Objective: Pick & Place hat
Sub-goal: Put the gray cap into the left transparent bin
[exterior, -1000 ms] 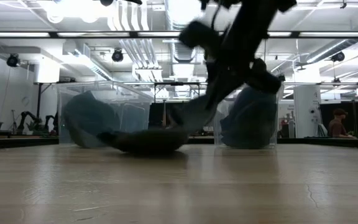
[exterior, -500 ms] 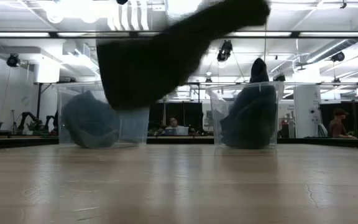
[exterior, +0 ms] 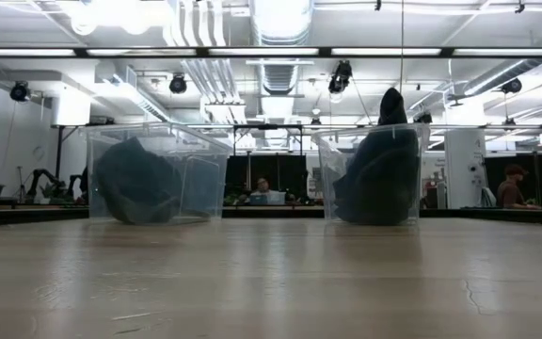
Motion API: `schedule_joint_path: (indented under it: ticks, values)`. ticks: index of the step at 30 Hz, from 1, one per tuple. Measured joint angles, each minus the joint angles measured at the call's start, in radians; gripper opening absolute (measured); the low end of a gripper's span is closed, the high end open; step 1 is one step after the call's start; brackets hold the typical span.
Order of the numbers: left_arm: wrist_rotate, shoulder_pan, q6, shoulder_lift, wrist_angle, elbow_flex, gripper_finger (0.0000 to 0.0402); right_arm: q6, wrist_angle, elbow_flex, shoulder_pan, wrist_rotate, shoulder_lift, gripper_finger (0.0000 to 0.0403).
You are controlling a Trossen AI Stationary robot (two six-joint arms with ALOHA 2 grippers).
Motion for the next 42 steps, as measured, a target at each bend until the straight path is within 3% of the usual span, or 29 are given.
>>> schedule_joint_path:
  ticks: [6,15,26,35,42]
  values:
    - [0.0,-0.086,-0.023,0.051,-0.002,0.0,0.0138,-0.002,-0.075,-0.004,-0.029,-0.066,0.001,0.0011]
    - [-0.116,-0.216,-0.041,0.143,0.005,0.0,0.0138,-0.035,-0.065,-0.004,-0.037,-0.068,0.003,0.0011]
    - [-0.119,-0.321,-0.125,0.234,0.094,0.001,0.0138,-0.045,-0.062,-0.005,-0.068,-0.073,0.003,0.0012]
    - [-0.205,-0.341,-0.128,0.248,0.098,0.0,0.0138,-0.061,-0.063,-0.004,-0.082,-0.081,0.003,0.0012]
    - [-0.248,-0.333,-0.093,0.231,0.094,0.0,0.0138,-0.056,-0.061,-0.004,-0.082,-0.166,0.003,0.0012]
